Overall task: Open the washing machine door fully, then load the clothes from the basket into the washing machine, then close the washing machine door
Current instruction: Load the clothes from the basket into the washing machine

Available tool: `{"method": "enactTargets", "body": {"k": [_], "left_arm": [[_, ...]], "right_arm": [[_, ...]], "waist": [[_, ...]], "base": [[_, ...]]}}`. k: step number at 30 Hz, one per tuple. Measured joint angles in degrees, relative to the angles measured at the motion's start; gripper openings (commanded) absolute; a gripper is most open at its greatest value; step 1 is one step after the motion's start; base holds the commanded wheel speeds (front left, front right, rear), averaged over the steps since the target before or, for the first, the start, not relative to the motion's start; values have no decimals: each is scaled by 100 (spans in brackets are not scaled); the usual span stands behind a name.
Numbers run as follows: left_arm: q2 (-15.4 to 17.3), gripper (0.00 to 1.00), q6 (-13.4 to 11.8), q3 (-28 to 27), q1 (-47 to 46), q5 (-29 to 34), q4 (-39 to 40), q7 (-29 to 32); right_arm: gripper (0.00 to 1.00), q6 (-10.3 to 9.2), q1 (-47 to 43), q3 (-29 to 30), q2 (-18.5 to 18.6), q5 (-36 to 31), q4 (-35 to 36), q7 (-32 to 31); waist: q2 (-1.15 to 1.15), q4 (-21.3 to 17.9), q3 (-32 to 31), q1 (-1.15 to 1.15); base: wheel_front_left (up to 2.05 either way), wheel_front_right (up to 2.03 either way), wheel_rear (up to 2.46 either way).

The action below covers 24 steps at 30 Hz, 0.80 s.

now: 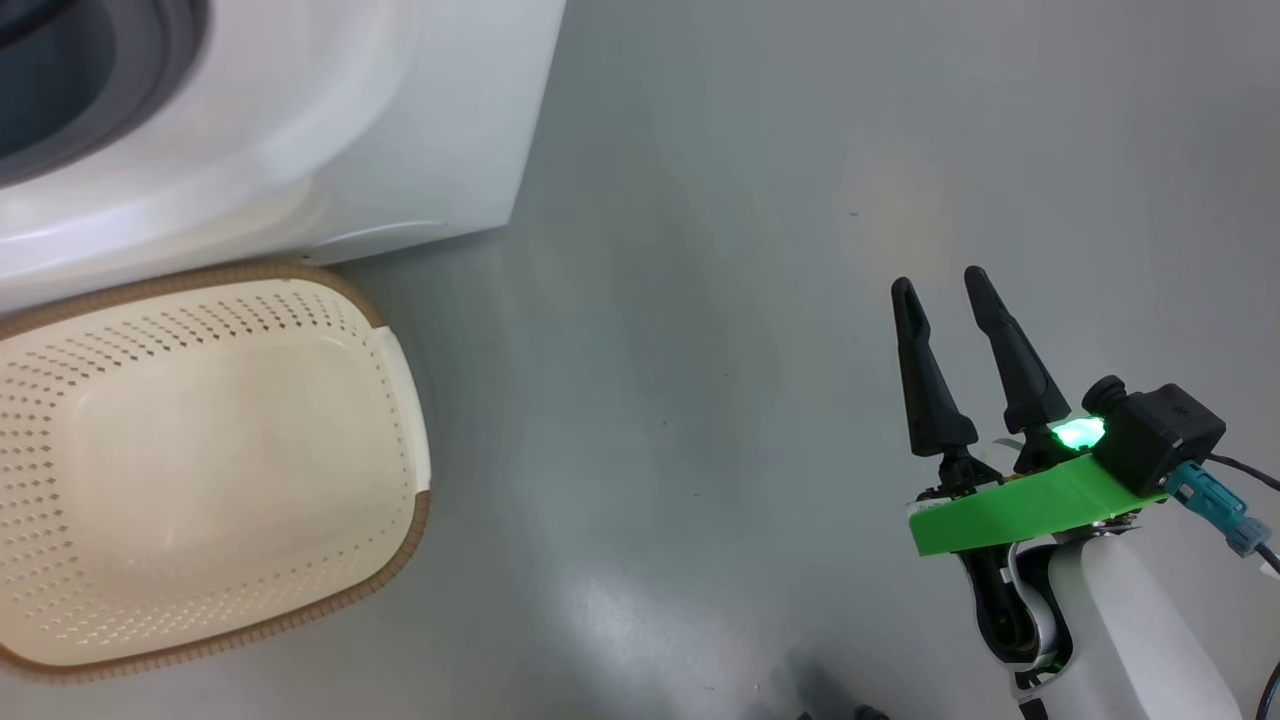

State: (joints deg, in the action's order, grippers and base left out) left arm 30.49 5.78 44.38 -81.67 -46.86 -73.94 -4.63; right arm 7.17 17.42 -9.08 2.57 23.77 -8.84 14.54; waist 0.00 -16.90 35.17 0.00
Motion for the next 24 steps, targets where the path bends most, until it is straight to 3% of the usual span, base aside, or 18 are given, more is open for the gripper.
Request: {"method": "enactTargets", "body": {"k": [16,24], "left_arm": [[-353,100,82,-132,575,-355,-23,-731],[-493,100,123,-531,884,-573,253,-981]], "right_arm": [[100,0,-47,69,0,-7,-34,0],[100,0,-77,185,76,-22,-49,0]], "waist": [[0,205,-385,0],[0,411,-610,0]], "base": [[0,0,0],[0,0,0]]}}
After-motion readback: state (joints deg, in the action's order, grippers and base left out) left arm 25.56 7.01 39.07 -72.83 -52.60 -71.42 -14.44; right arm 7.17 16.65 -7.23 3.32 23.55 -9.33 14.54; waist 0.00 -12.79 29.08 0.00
